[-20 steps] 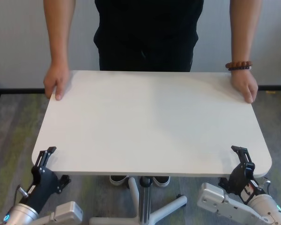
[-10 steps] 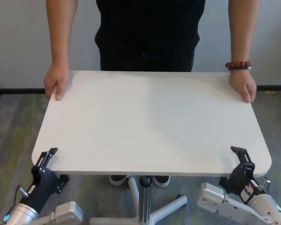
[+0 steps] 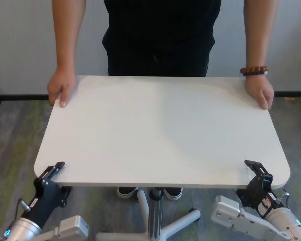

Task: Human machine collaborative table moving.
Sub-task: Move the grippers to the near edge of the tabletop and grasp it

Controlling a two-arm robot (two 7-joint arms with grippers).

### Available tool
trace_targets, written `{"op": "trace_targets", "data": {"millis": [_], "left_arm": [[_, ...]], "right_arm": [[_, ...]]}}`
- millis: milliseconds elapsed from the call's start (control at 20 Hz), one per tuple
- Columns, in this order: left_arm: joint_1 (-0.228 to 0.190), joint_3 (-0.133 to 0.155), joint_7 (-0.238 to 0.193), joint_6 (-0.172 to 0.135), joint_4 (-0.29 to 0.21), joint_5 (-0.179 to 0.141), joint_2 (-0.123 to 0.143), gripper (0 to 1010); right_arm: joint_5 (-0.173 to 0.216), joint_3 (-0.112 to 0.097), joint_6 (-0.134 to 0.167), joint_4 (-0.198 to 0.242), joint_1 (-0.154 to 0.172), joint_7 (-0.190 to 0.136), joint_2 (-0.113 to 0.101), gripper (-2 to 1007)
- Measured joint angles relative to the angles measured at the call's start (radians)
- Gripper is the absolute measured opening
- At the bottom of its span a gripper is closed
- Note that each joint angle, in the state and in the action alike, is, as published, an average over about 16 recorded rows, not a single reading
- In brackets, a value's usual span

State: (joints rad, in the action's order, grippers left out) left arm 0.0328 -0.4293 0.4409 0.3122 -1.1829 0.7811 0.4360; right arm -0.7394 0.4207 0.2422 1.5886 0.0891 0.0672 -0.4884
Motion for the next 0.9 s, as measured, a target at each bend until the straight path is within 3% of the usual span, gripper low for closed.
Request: {"op": "trace_targets", "data": {"millis": [450, 900], "left_arm": [[0.0, 0.0, 0.0, 0.0, 0.0, 0.0, 0.0, 352], [0.0, 0.0, 0.0, 0.0, 0.0, 0.0, 0.0, 323]], "right_arm": [[-0.001, 0.001, 0.001, 0.0, 0.0, -0.001, 0.0, 422], [-0.002, 0.001, 0.001, 0.0, 0.0, -0.001, 0.0, 357]]}}
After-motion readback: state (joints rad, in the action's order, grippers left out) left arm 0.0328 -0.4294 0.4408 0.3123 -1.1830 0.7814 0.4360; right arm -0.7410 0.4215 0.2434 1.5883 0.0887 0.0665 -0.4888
